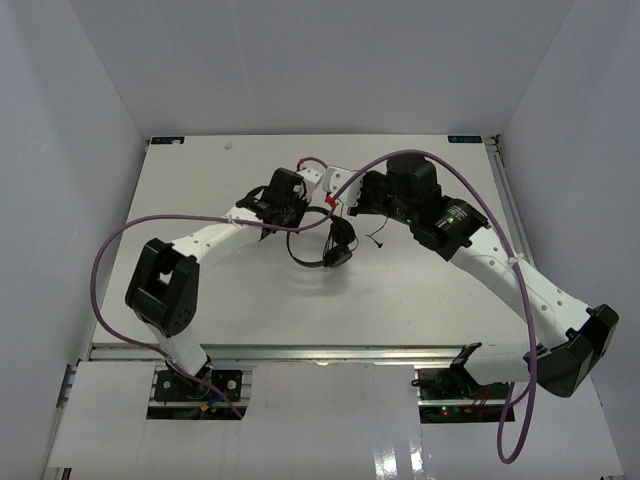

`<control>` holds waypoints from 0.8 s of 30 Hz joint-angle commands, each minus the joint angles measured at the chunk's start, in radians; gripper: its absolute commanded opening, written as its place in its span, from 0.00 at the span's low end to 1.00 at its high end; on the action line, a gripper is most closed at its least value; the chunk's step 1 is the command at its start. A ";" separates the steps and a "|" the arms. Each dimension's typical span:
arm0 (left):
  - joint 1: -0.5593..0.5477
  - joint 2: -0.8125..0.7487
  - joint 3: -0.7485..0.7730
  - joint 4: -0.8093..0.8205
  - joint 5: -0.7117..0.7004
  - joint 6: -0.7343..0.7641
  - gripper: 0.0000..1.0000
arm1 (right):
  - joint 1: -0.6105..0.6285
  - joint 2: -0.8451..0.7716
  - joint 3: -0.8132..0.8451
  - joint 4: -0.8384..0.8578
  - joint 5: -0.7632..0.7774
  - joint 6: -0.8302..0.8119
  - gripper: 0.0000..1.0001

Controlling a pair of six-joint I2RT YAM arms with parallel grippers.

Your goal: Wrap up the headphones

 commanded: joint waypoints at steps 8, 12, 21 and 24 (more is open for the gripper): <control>-0.022 -0.442 -0.233 0.141 0.445 -0.041 0.00 | -0.179 0.035 -0.114 0.234 -0.006 0.024 0.08; -0.025 -0.510 -0.219 0.135 0.607 -0.111 0.00 | -0.274 0.111 -0.084 0.237 -0.165 0.140 0.08; -0.022 -0.567 -0.116 0.237 0.519 -0.293 0.00 | -0.352 0.196 -0.144 0.246 -0.593 0.428 0.08; -0.020 -0.557 -0.058 0.286 0.392 -0.357 0.00 | -0.381 0.219 -0.190 0.298 -0.862 0.574 0.08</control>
